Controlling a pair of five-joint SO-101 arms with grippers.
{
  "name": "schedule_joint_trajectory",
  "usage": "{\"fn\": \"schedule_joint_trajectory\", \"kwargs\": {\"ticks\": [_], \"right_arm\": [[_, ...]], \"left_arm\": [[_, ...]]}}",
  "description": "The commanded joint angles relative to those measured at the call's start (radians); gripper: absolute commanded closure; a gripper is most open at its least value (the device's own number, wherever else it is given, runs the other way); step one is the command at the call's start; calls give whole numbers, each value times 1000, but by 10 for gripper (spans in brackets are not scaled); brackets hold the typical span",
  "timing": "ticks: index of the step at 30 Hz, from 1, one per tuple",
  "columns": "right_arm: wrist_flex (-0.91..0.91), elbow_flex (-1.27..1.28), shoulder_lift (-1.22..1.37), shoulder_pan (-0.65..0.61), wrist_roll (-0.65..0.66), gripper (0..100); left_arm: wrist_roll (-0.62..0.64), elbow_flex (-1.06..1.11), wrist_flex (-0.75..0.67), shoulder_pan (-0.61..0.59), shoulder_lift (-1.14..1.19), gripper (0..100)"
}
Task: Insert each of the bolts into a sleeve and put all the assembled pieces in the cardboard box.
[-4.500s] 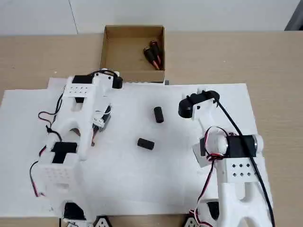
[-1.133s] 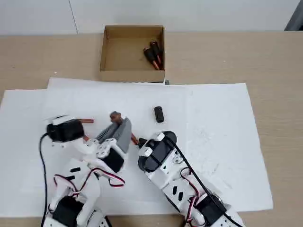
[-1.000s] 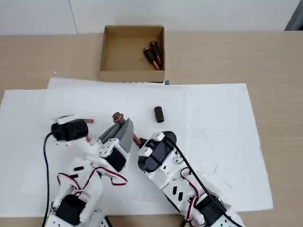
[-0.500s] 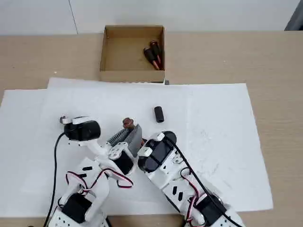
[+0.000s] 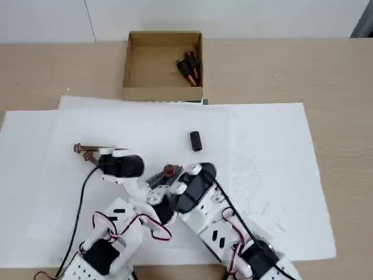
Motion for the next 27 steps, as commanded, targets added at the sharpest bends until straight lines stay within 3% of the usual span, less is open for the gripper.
{"fn": "schedule_joint_trajectory", "kwargs": {"ticks": [1, 10, 18, 27], "right_arm": [[-30, -49, -12, -5, -2, 995], [-30, -41, -12, -2, -2, 995], [-30, -40, -10, -2, -2, 995], [-22, -40, -10, -1, -2, 995]], "left_arm": [[-17, -7, 54, 38, -11, 995], [-18, -8, 107, 37, -11, 992], [-83, -12, 107, 34, -11, 738], [-84, -111, 189, 29, -9, 730]]}}
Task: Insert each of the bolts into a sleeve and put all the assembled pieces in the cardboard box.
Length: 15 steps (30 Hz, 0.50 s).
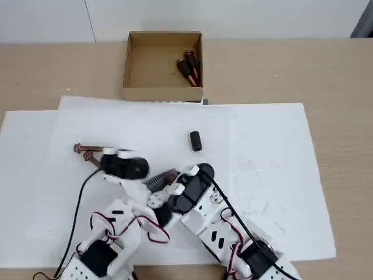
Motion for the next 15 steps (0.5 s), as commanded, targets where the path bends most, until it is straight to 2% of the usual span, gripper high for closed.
{"fn": "schedule_joint_trajectory", "kwargs": {"ticks": [1, 7, 15], "right_arm": [[-25, -41, -13, 4, -3, 995], [-25, -41, -13, 4, -3, 995], [-25, -41, -13, 4, -3, 995]], "left_arm": [[-2, -77, 72, 29, -6, 729], [-5, -122, 121, 15, -6, 729], [-143, -159, 121, -155, -6, 729]]}}
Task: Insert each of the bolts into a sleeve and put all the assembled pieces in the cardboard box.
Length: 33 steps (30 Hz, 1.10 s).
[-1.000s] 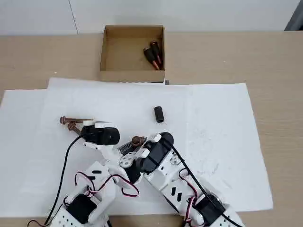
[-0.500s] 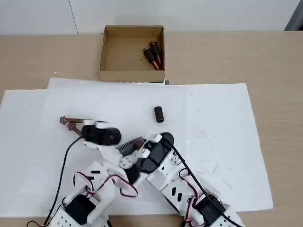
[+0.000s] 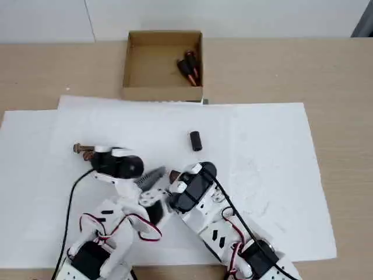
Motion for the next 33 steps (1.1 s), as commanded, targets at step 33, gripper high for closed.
{"fn": "schedule_joint_trajectory", "kwargs": {"ticks": [33], "right_arm": [[-22, -41, -13, 510, -8, 995]], "left_arm": [[-382, 82, 2, -525, -9, 995]]}}
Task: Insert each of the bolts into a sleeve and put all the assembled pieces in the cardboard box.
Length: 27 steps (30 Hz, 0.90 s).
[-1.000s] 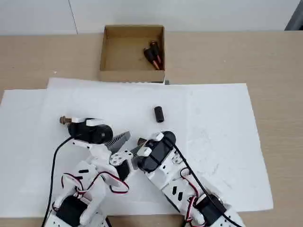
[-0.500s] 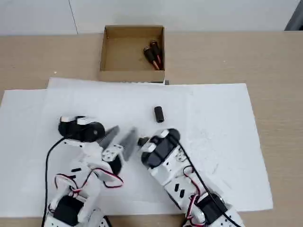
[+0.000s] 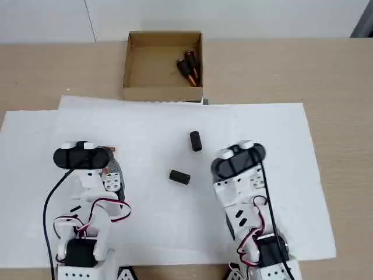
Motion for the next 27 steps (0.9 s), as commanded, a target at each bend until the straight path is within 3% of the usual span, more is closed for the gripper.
{"fn": "schedule_joint_trajectory", "kwargs": {"ticks": [1, 11, 19, 27], "right_arm": [[-22, -41, -13, 53, -8, 995], [-15, -64, -2, 59, -6, 995], [105, -227, 24, 54, -2, 995], [59, -499, 427, 58, -9, 995]], "left_arm": [[-6, 13, 2, -17, -9, 995], [-6, 51, 5, -17, -8, 995], [-21, 68, 5, -18, -8, 994], [-21, 68, 5, -18, -8, 994]]}}
